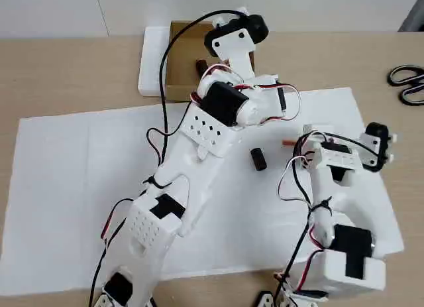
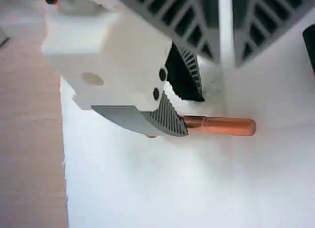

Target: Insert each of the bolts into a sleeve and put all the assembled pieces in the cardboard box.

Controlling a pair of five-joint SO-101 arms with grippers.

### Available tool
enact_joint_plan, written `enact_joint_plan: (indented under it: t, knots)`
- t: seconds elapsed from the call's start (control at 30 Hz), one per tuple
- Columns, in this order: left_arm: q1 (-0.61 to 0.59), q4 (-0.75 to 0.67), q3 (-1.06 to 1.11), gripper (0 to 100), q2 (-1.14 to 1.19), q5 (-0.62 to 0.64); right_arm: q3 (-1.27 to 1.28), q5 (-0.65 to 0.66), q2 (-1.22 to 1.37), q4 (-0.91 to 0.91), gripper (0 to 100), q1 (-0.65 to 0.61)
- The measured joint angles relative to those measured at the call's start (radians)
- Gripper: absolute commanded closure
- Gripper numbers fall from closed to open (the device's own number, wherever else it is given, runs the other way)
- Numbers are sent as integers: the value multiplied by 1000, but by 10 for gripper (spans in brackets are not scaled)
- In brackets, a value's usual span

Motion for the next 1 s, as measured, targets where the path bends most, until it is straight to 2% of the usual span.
enact_joint_plan:
  t: [0.13,0.27,0.83,1.0]
  knots:
    - [0,0,0,994,0,0,-43,0,55,-2,873,2]
    - [0,0,0,994,0,0,-48,0,71,2,997,2]
    - [0,0,-38,994,0,0,-72,2,98,-12,996,3]
    - [0,0,-38,994,0,0,-106,5,58,75,996,2]
